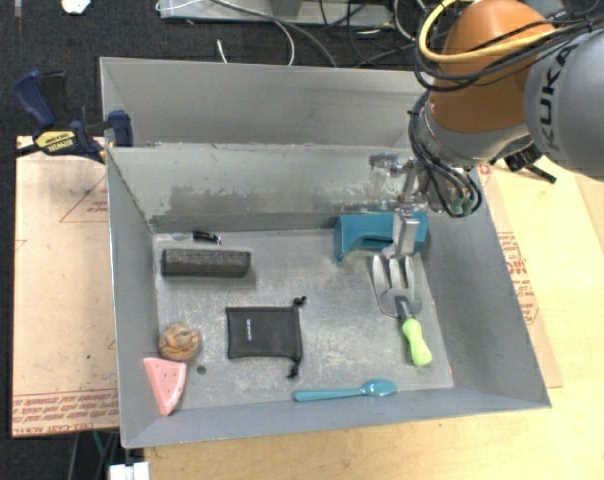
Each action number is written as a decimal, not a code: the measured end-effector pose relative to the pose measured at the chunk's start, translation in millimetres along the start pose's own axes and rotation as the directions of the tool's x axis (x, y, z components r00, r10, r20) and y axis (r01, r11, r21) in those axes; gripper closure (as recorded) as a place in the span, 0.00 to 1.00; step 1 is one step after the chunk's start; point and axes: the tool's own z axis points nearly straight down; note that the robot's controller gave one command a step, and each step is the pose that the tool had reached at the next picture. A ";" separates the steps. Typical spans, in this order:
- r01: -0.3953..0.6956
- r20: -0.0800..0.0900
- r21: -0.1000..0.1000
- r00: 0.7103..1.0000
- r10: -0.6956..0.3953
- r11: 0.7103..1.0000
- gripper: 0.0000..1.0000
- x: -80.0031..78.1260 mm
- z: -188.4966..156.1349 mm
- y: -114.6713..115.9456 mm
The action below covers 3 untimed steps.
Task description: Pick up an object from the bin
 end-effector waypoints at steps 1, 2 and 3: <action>0.001 0.008 0.000 1.000 -0.001 1.000 0.00 -1.2 -5.5 0.1; 0.126 0.015 0.004 0.992 -0.127 0.992 0.00 14.7 28.6 21.1; 0.202 0.010 0.001 0.979 -0.202 0.979 0.00 36.4 74.4 39.5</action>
Offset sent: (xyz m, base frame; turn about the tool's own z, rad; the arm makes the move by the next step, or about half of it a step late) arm -0.0462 0.0621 -0.0934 -0.3447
